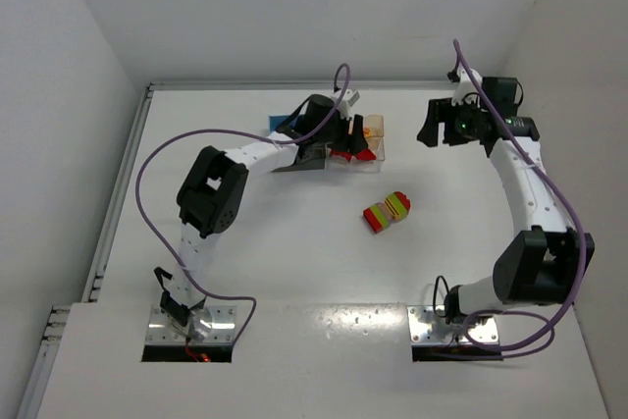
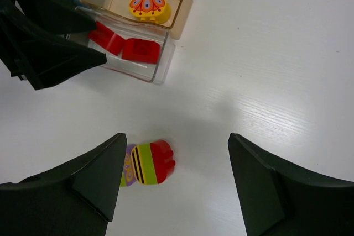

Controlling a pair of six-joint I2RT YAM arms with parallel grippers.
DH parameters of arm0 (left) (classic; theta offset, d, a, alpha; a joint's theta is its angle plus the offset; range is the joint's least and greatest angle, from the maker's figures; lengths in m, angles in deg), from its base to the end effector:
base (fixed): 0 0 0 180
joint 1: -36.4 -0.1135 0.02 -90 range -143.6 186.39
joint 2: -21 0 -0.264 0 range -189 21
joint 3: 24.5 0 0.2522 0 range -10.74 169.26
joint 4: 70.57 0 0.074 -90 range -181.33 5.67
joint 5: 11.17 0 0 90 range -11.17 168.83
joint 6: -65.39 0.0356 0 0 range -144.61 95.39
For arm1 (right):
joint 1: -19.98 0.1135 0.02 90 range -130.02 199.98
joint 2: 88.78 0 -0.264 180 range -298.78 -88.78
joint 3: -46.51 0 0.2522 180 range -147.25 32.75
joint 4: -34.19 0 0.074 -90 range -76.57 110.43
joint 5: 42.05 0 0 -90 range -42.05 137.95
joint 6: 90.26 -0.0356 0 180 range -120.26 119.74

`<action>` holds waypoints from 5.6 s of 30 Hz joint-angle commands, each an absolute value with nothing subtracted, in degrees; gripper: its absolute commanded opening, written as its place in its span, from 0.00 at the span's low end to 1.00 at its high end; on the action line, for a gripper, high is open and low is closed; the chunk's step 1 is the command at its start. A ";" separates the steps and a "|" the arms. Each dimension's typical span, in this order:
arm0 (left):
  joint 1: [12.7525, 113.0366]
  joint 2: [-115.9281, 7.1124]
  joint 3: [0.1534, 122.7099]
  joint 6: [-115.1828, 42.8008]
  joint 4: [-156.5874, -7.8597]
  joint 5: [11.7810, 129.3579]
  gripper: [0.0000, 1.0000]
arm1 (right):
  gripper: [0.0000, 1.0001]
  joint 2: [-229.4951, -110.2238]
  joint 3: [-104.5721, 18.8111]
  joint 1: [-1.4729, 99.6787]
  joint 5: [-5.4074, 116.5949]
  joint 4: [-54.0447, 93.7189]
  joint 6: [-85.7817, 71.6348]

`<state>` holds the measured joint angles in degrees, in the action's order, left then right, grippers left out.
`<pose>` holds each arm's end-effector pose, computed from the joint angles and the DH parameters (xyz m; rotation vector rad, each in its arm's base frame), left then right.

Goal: Sort the legos into containers by color

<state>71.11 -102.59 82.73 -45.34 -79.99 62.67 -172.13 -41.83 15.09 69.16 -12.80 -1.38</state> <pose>0.4099 -0.2960 0.2153 0.4436 2.0726 -0.8816 0.3203 -0.0145 0.3259 -0.0699 2.2730 0.3909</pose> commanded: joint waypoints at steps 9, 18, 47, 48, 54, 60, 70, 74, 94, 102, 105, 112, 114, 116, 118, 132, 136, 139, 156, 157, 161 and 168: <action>68.75 -87.03 72.85 -51.23 -63.23 52.40 0.77 | 0.69 -173.06 -35.10 15.49 83.89 -28.50 25.81; 57.24 -75.35 65.47 -50.72 -75.00 28.48 0.77 | 0.76 -173.24 -32.63 19.79 85.05 -33.09 63.89; 36.84 -68.38 54.57 -50.63 -77.65 21.88 0.77 | 0.78 -193.01 -33.96 39.66 68.35 -29.58 84.03; 36.83 -68.39 54.57 -50.02 -77.65 21.88 0.77 | 0.78 -193.02 -33.96 39.66 68.34 -29.06 84.55; 36.31 -68.91 54.57 -49.48 -77.65 21.26 0.77 | 0.83 -193.54 -33.43 41.41 68.87 -29.05 84.56; 36.31 -69.96 54.57 -49.48 -77.65 21.26 0.77 | 0.89 -193.54 -32.90 42.56 68.87 -29.05 84.03; 36.31 -69.97 53.51 -50.01 -77.12 21.26 0.77 | 0.81 -195.13 -32.90 43.09 67.20 -29.58 84.03; 36.31 -69.97 52.98 -50.01 -76.60 21.26 0.77 | 0.64 -195.65 -32.90 43.09 66.67 -29.05 84.03; 44.82 -62.05 27.13 -83.93 -38.10 21.52 0.78 | 0.10 -194.60 -57.15 45.82 82.84 -25.09 48.26; 48.61 -69.26 35.14 -84.38 -39.06 24.34 0.78 | 0.10 -194.60 -59.97 49.85 83.37 -24.48 42.99; 49.84 -70.58 37.60 -81.84 -42.04 24.95 0.78 | 0.10 -194.60 -61.02 50.39 83.37 -24.48 41.93; 51.42 -73.30 39.89 -78.31 -47.15 25.57 0.77 | 0.10 -193.46 -62.70 51.53 83.38 -23.43 39.56; 52.04 -73.84 41.02 -78.31 -47.68 25.05 0.75 | 0.10 -193.46 -62.70 52.06 83.37 -23.42 39.56; 52.65 -74.89 41.73 -77.53 -49.69 25.04 0.74 | 0.10 -193.46 -62.70 52.58 82.58 -22.82 39.56; 52.65 -74.89 42.34 -77.00 -50.23 25.04 0.73 | 0.10 -193.46 -62.70 52.58 82.58 -22.81 39.56; 52.65 -75.95 43.58 -75.94 -53.74 22.23 0.31 | 0.09 -188.10 -55.32 54.34 70.30 -9.20 36.74; 52.65 -74.72 41.65 -75.94 -51.64 21.70 0.22 | 0.08 -185.11 -50.57 54.34 65.63 -5.50 36.22; 51.25 -74.01 40.85 -78.22 -46.90 22.57 0.17 | 0.08 -183.36 -48.03 53.81 64.39 -6.02 36.22; 57.21 -83.93 64.92 -58.40 -59.97 40.84 0.14 | 0.06 -172.27 -36.93 38.80 62.53 -5.32 14.62; 58.10 -84.73 65.72 -56.88 -59.98 43.99 0.14 | 0.06 -172.27 -36.94 37.65 63.33 -4.80 12.07; 62.40 -89.55 69.76 -51.44 -60.86 51.57 0.16 | 0.04 -172.27 -38.87 31.07 65.79 -1.29 -2.50; 66.54 -97.03 75.30 -45.10 -61.29 57.90 0.22 | 0.04 -171.75 -39.40 25.95 67.02 2.76 -15.18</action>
<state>65.74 -94.70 71.37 -50.46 -61.65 53.14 -174.23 -36.76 26.43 64.60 -2.03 -5.06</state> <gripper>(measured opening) 0.415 0.644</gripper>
